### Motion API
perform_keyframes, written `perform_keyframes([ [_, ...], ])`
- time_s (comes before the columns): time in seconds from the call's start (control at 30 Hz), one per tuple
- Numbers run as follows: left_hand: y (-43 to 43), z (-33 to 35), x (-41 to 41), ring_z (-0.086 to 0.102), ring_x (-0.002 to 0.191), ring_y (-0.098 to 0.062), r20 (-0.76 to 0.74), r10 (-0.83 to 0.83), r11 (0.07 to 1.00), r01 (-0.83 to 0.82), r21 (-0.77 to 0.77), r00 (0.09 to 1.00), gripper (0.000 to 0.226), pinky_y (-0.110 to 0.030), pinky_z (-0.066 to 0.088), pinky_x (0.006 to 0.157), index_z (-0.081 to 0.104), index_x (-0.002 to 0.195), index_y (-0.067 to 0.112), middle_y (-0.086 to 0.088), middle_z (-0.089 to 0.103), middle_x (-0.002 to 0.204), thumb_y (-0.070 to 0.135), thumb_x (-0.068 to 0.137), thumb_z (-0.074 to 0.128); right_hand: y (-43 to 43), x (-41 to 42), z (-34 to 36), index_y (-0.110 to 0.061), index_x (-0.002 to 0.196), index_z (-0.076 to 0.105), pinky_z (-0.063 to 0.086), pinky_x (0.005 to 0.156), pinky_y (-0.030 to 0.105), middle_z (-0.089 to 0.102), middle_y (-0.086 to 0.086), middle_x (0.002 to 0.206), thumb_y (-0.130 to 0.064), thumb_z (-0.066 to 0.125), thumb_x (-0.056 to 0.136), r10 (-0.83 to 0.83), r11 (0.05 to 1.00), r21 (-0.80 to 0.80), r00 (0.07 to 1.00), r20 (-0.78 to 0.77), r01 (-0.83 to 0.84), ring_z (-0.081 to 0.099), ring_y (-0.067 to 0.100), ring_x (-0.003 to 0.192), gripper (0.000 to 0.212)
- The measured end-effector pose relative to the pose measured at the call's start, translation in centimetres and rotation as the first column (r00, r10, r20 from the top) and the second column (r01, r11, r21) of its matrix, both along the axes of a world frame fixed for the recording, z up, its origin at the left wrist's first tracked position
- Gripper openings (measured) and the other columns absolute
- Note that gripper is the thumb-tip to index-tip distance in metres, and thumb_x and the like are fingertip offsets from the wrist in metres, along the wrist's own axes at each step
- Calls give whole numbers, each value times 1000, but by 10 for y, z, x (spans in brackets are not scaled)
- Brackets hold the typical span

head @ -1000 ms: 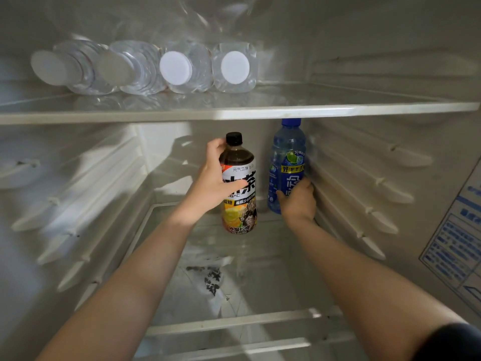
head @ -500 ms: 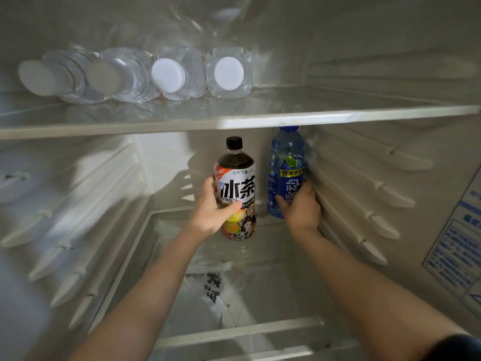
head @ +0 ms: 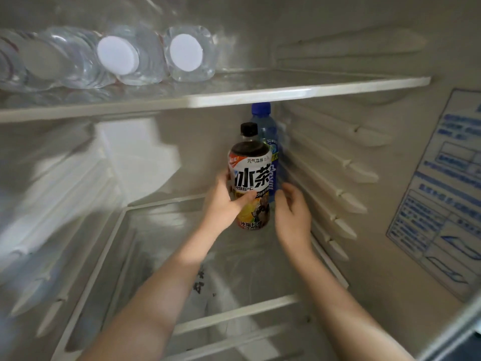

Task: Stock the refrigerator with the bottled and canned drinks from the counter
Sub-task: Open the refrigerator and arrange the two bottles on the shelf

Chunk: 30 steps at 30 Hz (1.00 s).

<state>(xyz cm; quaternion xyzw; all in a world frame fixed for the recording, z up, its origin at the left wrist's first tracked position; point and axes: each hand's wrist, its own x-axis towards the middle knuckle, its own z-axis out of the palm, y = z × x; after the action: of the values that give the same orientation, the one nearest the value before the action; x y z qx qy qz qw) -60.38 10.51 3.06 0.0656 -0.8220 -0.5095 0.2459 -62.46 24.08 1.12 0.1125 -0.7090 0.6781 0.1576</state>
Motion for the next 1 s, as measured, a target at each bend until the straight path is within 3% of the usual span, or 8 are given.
perform_keyframes([
  [0.13, 18, -2, -9, 60, 113, -23, -38, 8, 998, -10, -55, 999, 71, -42, 51, 93, 44, 130, 9, -7, 59, 129, 29, 73, 81, 7, 0, -1, -20, 122, 58, 35, 75, 5, 56, -15, 104, -20, 41, 99, 71, 997, -1, 996, 57, -71, 50, -3, 96, 28],
  [0.2, 24, -4, -13, 61, 109, -17, -52, -3, 997, 0, -74, 999, 67, -32, 51, 88, 46, 128, 13, -2, 60, 125, 31, 73, 80, 10, 0, -2, -20, 124, 57, 36, 84, 17, 55, -13, 110, -21, 40, 99, 78, 997, -20, 993, 85, -77, 50, 3, 102, 30],
  [0.3, 30, -2, -15, 55, 106, -7, -38, -55, 998, 54, -32, 998, 61, -26, 46, 87, 46, 129, 19, 4, 59, 126, 32, 76, 76, 13, 0, -4, -19, 127, 55, 37, 89, 23, 57, -9, 115, -20, 43, 98, 60, 998, 5, 995, 74, -60, 51, 6, 105, 32],
  [0.47, 21, 2, -13, 54, 111, -3, 25, -141, 981, 136, 137, 990, 24, -29, 47, 91, 48, 108, 61, 33, 56, 107, 44, 92, 53, 16, 3, -7, -19, 130, 50, 45, 86, 25, 57, -14, 109, -17, 64, 84, 81, 983, 166, 997, 0, -80, 57, 8, 105, 49],
  [0.63, 29, -2, -23, 37, 136, -18, 120, -222, 958, 193, 212, 968, 52, -44, 33, 111, 25, 147, 37, 6, 34, 151, 45, 97, 40, 14, -2, -2, -14, 133, 43, 49, 89, 34, 56, 3, 125, -21, 76, 72, 20, 931, 366, 998, -54, 1, 55, 19, 114, 71],
  [0.83, 39, -4, -29, 32, 139, -19, 97, -318, 917, 281, 282, 943, 55, -47, 28, 114, 15, 149, 37, 5, 30, 154, 41, 99, 38, 23, -3, 3, -17, 136, 35, 50, 79, 36, 59, 6, 124, -29, 68, 81, -113, 790, 594, 989, -98, 149, 60, 28, 107, 65],
  [0.93, 39, -4, -31, 20, 145, -23, 85, -297, 918, 260, 301, 951, 64, -54, 23, 115, 6, 151, 37, 3, 18, 158, 40, 98, 42, 22, -3, 8, -15, 133, 34, 48, 73, 37, 63, 11, 114, -32, 63, 85, -165, 664, 721, 979, -117, 198, 63, 34, 99, 59],
  [1.0, 38, -3, -33, 17, 145, -24, 96, -277, 919, 234, 317, 956, 71, -54, 23, 115, -2, 151, 36, 2, 12, 160, 40, 97, 44, 23, -4, 9, -13, 131, 34, 48, 72, 37, 64, 12, 111, -31, 62, 86, -160, 649, 736, 980, -116, 193, 63, 35, 97, 55],
])
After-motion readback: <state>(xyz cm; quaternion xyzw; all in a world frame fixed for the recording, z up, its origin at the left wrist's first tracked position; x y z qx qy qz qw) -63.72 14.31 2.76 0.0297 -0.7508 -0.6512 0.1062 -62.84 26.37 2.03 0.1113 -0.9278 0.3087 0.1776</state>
